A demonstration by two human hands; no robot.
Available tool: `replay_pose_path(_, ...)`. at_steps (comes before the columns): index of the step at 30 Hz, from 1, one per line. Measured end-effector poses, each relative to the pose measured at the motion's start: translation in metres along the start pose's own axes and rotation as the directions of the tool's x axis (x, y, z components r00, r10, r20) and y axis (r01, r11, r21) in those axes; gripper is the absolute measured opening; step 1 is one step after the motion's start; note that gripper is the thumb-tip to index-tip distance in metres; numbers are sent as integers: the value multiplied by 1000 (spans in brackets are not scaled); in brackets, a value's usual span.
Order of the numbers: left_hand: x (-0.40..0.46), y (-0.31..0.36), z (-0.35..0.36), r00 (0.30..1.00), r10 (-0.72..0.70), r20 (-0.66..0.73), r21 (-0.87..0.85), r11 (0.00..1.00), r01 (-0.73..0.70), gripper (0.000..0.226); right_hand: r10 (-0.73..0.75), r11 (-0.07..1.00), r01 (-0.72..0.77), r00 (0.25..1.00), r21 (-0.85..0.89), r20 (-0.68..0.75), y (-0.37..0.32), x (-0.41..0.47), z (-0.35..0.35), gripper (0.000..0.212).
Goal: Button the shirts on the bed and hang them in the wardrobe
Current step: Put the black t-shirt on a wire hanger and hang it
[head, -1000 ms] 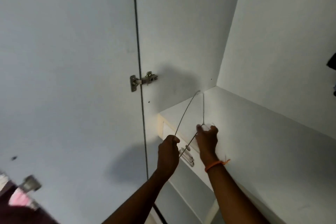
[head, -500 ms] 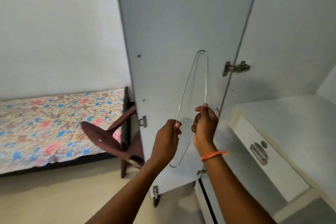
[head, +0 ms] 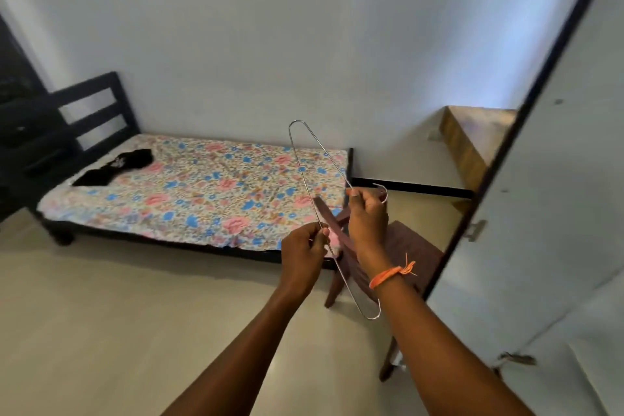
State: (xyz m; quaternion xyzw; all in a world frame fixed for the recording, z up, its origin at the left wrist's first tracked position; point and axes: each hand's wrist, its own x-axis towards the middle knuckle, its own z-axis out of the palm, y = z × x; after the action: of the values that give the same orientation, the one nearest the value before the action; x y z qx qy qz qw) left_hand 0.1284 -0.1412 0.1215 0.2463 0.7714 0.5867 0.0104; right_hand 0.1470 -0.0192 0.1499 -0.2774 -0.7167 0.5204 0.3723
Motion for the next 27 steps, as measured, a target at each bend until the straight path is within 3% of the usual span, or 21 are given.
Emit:
replay_pose_path(6, 59, -59, -80, 989, -142, -43, 9, 990, 143, 19, -11, 993, 18, 998, -116, 64, 4, 16, 129, 24)
replay_pose_path(10, 115, -109, -131, 961, -258, -104, -20, 966, 257, 20, -120, 981, 150, 967, -124, 226, 11, 45, 223, 22)
replay_pose_path(17, 258, -188, -247, 825, -445, -349, -174, 895, 410, 22, -270, 930, 352, 849, -105, 453, 6, 114, 413, 40)
replay_pose_path(22, 356, -229, -339, 743, -464, -482, -205, 885, 419, 16, -240, 956, 292, 831, -26, 502, -27, 158, 546, 43)
replay_pose_path(27, 441, -290, -418, 714, -501, -488, -247, 864, 438, 14, -233, 965, 258, 779, 42, 582, -37, 186, 682, 39)
